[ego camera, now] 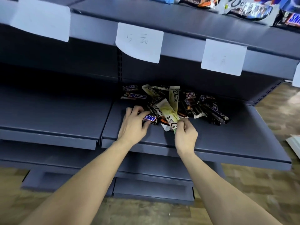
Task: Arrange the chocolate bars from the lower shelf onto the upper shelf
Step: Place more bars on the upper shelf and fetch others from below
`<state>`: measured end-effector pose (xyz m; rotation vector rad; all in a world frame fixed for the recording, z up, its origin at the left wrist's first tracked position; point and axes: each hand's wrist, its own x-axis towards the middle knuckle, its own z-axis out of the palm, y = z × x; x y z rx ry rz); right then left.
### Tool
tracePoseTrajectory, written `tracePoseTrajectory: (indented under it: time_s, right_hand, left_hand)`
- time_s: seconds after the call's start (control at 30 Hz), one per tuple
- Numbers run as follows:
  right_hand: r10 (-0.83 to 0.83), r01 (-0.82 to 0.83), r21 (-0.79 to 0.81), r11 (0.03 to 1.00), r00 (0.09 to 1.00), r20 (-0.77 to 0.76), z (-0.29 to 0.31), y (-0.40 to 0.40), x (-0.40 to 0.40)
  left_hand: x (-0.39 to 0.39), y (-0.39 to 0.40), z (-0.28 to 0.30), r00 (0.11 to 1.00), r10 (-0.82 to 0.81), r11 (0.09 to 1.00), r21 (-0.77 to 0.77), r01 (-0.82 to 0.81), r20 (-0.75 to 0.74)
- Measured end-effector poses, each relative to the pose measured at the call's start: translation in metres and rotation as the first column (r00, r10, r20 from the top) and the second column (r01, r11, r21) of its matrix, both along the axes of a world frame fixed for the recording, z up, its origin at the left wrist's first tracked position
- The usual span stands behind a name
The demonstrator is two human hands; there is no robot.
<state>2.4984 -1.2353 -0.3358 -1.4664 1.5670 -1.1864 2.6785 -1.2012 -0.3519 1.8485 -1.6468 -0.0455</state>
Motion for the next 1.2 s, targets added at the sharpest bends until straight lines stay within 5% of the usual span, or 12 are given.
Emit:
tracePoseTrajectory:
  time_s: [0.2, 0.33, 0.5, 0.77, 1.07, 1.2]
  right_hand:
    - [0.098, -0.099, 0.02, 0.995, 0.995, 0.028, 0.0, 0.002, -0.006]
    - [0.14, -0.144, -0.028, 0.989, 0.983, -0.122, -0.003, 0.001, -0.008]
    - [0.05, -0.063, -0.067, 0.996, 0.984, -0.17, -0.002, 0.006, -0.005]
    - [0.219, -0.19, 0.14, 0.972, 0.947, -0.235, 0.012, 0.002, 0.002]
    - [0.057, -0.082, 0.199, 0.977, 0.99, 0.128, 0.017, 0.0, -0.008]
    - [0.029, -0.071, 0.201, 0.977, 0.978, 0.204, 0.019, -0.004, -0.018]
  left_hand:
    - [0.0, -0.002, -0.003, 0.999, -0.007, 0.999, 0.038, 0.005, 0.045]
    - [-0.002, -0.001, -0.003, 0.999, 0.024, 1.0, 0.018, -0.025, 0.046]
    - [-0.005, 0.001, -0.002, 0.997, 0.062, 0.998, -0.007, -0.061, 0.035]
    - [0.0, 0.002, 0.001, 0.991, -0.021, 1.0, -0.018, 0.019, -0.13]
    - [-0.002, 0.004, 0.0, 1.0, -0.006, 1.0, -0.016, 0.005, -0.013]
    - [-0.003, 0.008, 0.004, 0.985, -0.047, 0.998, 0.025, 0.052, -0.167]
